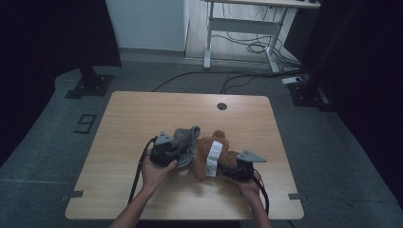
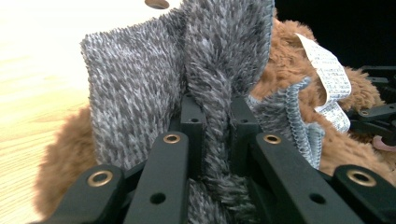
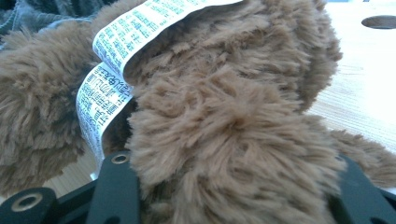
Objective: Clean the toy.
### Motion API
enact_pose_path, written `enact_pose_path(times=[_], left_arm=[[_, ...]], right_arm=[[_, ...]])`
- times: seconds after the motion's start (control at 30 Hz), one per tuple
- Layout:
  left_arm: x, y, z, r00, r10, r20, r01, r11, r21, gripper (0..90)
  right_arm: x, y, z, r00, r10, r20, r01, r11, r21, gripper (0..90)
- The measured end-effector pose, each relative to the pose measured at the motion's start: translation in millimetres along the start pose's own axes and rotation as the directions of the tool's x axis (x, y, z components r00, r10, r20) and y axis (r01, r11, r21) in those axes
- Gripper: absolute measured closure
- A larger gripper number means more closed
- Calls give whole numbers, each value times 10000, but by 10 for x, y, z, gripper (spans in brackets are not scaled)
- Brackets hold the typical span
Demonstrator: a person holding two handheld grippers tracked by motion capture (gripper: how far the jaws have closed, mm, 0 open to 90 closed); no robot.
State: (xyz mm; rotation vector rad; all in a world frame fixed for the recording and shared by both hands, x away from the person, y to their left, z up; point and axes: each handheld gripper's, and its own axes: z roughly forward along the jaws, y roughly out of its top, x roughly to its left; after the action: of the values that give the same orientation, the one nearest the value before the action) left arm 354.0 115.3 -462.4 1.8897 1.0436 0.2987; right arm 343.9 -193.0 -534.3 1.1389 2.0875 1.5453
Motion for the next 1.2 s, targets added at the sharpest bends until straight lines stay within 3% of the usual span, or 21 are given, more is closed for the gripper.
enact_pose_path(times=[0.27, 0.37, 0.47, 0.67, 0.73, 0.83, 0.93, 1.0, 1.1, 1.2], left_arm=[[190, -152, -211, 9988, -301, -398, 289, 9991, -320, 798], [319, -258, -296, 9957, -731, -575, 709, 9967, -386, 797], [456, -385, -340, 9894, -1286, -672, 1282, 9917, -95, 798], [539, -589, -222, 9853, -1435, -923, 1493, 9870, 597, 802], [561, -619, -177, 9843, -1512, -915, 1589, 9838, 831, 801], [560, -643, -124, 9818, -1701, -843, 1770, 9808, 816, 802], [572, -648, -68, 9818, -1646, -953, 1747, 9785, 1098, 801], [624, -691, 10, 9798, -1727, -1013, 1869, 9703, 1533, 799], [641, -700, 9, 9775, -1900, -918, 2021, 9681, 1482, 797], [649, -630, -76, 9792, -1863, -803, 1954, 9724, 1273, 796]], right_arm=[[-4, -3, 3, 10000, -27, 35, 27, 10000, 4, 478], [-1, -5, -1, 9999, -90, 67, 89, 10000, 37, 478], [-16, -8, -4, 9999, -51, 92, 50, 10000, 80, 479], [-30, -24, -7, 10000, 64, 76, -65, 9998, 198, 488], [-33, -29, -9, 9999, 91, 41, -92, 9996, 254, 493], [-34, -42, -7, 9999, 168, -31, -167, 9994, 316, 503], [-34, -44, -1, 9998, 160, -69, -158, 9993, 325, 507], [-35, -42, -6, 9999, 107, -91, -104, 9992, 377, 508], [-36, -41, -10, 9999, 76, -95, -73, 9992, 405, 507], [-48, -42, -12, 9998, 105, -147, -99, 9992, 393, 507]])
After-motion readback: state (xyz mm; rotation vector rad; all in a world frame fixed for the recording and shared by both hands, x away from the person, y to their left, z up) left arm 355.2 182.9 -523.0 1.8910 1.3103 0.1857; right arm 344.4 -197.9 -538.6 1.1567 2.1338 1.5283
